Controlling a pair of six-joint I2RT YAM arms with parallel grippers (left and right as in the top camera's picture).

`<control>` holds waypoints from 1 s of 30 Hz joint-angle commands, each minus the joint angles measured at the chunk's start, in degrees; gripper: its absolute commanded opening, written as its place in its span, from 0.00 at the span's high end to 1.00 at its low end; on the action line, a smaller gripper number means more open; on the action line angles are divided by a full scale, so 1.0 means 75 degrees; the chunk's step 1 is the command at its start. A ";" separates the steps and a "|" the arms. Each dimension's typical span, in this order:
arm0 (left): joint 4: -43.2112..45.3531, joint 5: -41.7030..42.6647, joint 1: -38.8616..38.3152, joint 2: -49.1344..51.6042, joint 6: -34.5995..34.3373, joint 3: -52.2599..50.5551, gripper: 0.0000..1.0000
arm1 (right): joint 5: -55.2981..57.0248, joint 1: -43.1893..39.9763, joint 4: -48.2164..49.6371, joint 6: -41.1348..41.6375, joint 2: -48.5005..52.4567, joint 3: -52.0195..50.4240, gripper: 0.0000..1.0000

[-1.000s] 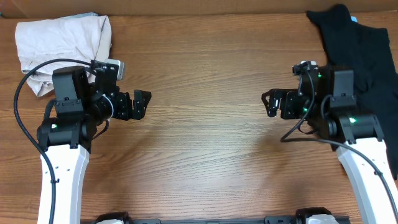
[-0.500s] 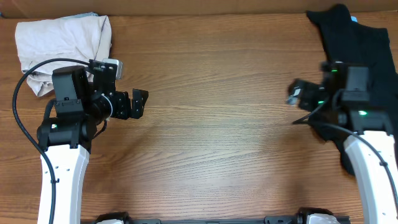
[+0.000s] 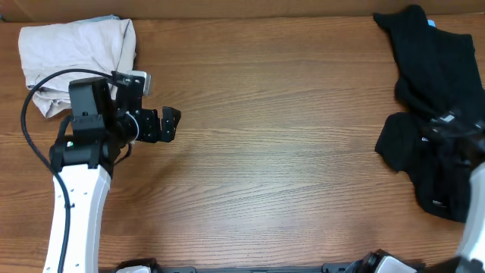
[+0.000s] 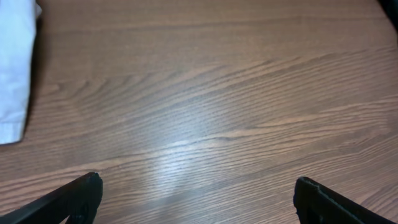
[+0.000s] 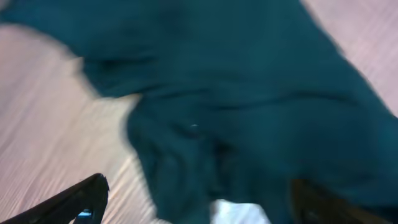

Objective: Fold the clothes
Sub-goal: 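Grasp the black shirt with the right gripper and drag it leftward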

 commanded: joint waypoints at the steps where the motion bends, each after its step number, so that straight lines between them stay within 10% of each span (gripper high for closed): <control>1: 0.0015 0.0015 0.0026 0.0224 0.0172 0.0166 0.00 | -0.0868 -0.1081 -0.0076 0.0434 0.0466 0.0189 0.05; 30: 0.0154 0.0012 0.0026 0.0300 0.0175 0.0166 0.00 | -0.1865 -0.3861 0.0723 0.1174 0.2396 0.0009 0.10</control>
